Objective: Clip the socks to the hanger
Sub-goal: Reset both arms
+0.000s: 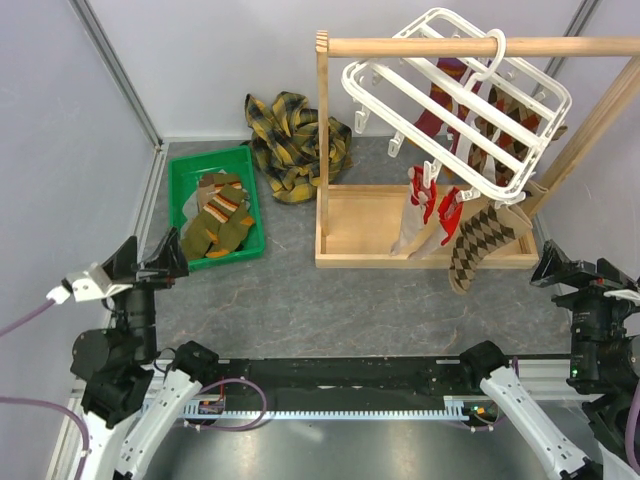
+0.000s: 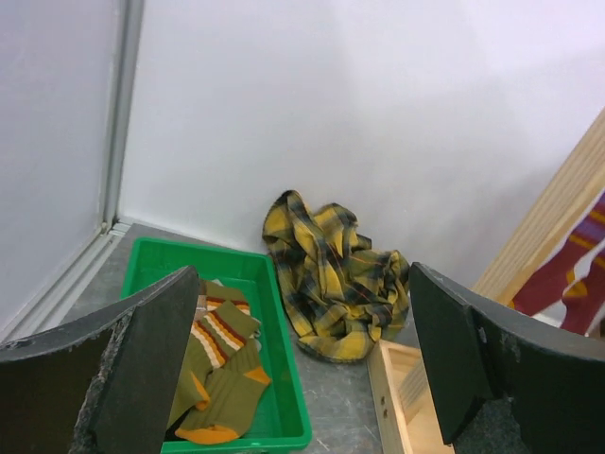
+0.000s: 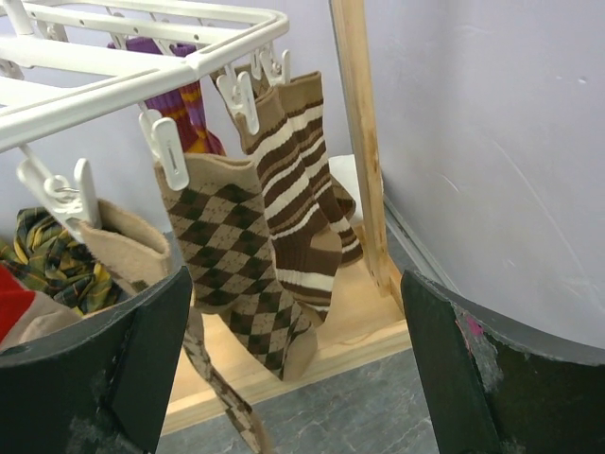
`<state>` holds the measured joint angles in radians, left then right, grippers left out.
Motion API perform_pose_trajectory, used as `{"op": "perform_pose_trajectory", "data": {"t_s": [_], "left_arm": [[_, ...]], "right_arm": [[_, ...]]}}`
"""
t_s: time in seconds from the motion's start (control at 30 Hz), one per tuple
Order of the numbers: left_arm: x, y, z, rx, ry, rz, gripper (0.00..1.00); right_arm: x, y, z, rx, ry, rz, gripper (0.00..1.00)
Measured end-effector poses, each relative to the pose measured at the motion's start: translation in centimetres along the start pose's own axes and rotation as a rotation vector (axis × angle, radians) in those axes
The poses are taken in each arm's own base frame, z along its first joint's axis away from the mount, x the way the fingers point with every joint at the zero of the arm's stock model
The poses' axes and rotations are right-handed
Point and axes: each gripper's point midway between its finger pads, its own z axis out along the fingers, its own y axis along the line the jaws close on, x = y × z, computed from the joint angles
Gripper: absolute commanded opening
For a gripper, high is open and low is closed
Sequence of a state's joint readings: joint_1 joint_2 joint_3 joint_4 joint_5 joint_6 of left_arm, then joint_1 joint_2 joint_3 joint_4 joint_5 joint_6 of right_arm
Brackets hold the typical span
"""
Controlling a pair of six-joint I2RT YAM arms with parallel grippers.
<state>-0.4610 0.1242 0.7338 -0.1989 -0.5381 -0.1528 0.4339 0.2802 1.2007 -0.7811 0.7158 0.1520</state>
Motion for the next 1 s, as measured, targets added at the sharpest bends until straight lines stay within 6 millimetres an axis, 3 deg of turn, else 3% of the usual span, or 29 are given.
{"op": "perform_pose_trajectory", "data": {"t_s": [0.17,0.47,0.77,1.0], "left_arm": [[0.2,2.0,-1.8,-0.048,-0.038,-0.020,0.99],[2.4,4.4,-2.1,-0.167,0.026,0.023,0.99],[4.8,5.1,-2.0,-0.203,0.072,0.060,0.99],[5.3,5.2,-1.9,-0.205,0.080,0.067,0.99]], "right_arm": [[0.3,-0.7,-0.3,0.006,-0.038,0.004,0.98],[2.7,-2.6,-1.1,0.044,-0.082,0.007,0.98],[4.3,-3.1,-0.7,0.068,-0.097,0.016,0.98],[5.0,-2.7,-0.3,0.065,-0.086,0.007,0.98]]}}
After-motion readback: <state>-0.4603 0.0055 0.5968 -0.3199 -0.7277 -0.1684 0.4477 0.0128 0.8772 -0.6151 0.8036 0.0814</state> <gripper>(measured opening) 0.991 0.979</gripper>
